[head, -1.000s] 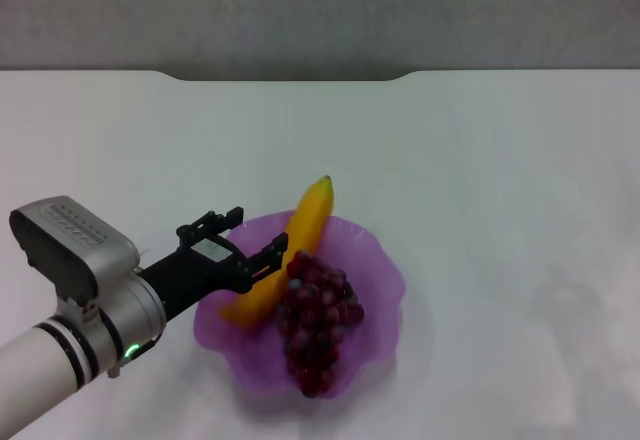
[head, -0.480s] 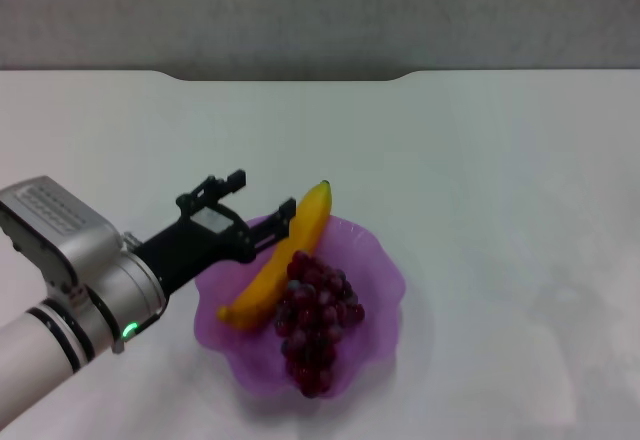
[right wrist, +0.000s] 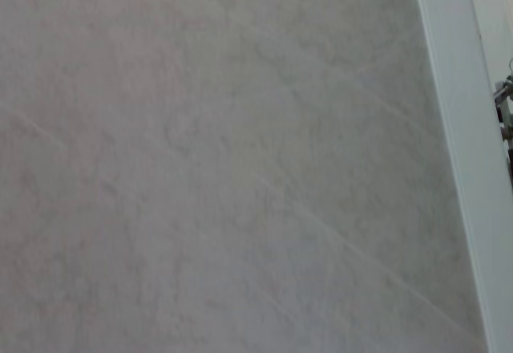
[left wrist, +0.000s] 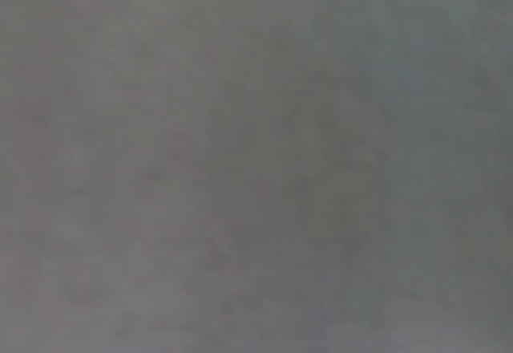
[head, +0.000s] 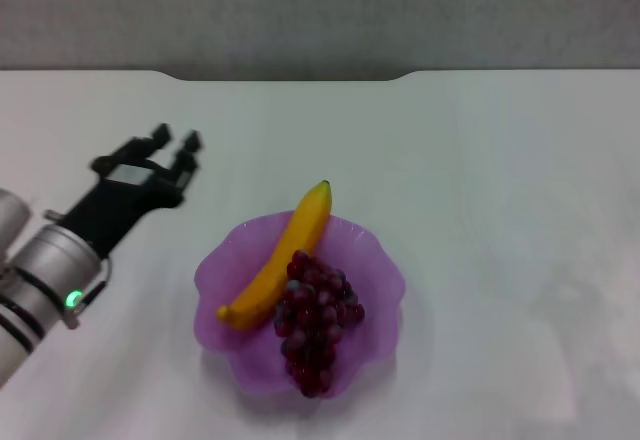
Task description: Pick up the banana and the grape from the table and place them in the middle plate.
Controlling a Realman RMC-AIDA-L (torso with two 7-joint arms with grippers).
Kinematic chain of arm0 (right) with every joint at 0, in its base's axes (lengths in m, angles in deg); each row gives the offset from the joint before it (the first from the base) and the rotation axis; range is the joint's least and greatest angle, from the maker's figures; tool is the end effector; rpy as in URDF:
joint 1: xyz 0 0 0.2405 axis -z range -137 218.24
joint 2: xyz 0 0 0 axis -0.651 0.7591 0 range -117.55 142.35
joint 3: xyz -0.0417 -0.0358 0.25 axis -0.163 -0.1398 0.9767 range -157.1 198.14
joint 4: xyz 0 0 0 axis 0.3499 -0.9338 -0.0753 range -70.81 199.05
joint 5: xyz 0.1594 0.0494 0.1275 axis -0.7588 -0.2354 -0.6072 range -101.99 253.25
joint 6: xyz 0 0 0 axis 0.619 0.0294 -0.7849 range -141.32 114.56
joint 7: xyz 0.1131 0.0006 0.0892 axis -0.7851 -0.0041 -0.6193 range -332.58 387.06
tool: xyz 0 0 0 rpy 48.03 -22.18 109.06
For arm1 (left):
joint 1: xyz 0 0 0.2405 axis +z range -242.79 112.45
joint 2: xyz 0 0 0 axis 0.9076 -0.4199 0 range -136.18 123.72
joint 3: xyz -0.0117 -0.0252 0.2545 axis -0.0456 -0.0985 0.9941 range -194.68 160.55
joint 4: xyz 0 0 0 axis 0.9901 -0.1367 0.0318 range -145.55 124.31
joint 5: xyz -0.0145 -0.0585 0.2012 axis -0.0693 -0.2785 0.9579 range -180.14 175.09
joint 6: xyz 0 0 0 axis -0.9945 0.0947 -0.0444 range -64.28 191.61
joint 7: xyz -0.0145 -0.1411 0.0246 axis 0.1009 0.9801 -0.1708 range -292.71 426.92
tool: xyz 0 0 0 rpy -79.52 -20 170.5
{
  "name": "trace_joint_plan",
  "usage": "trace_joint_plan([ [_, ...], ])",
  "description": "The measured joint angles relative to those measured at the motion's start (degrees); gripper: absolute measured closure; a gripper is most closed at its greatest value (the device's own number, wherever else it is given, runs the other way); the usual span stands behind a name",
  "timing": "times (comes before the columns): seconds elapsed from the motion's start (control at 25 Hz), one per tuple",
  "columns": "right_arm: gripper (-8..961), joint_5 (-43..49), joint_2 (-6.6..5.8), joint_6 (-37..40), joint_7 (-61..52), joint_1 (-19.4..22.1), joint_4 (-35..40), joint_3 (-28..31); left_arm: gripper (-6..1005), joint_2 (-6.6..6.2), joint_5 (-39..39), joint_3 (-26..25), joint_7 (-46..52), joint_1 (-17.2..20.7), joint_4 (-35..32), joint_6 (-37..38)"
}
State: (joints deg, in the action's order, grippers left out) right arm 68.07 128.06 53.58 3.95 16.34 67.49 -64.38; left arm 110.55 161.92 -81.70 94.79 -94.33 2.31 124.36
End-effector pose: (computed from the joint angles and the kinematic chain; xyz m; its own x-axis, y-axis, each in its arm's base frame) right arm 0.3750 0.3278 0.0453 0.6144 0.0424 -0.7879 -0.7888 0.0070 -0.6147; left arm -0.2866 0.3633 -0.0278 0.6236 0.0451 0.7804 0.7196 -0.4232 -0.5506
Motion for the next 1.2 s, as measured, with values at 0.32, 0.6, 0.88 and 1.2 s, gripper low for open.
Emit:
trace_joint_plan([
  [0.32,954,0.0,0.0,-1.6,0.3,-0.1,0.3,0.0,736,0.22,0.0,-9.7,-1.6,3.2,-0.3,-0.3],
  [0.6,954,0.0,0.0,-2.8,0.4,-0.7,0.6,0.0,793,0.28,-5.3,-13.3,-3.4,5.0,-1.7,-1.8],
  [0.88,954,-0.1,0.0,-4.7,0.5,-0.5,0.7,0.3,794,0.43,-18.3,-13.5,-7.2,4.2,-4.9,-7.0],
  [1.2,954,-0.8,0.01,-4.7,2.1,1.4,0.7,1.6,796,0.1,-23.2,-13.5,-8.3,5.0,-5.7,-7.1],
])
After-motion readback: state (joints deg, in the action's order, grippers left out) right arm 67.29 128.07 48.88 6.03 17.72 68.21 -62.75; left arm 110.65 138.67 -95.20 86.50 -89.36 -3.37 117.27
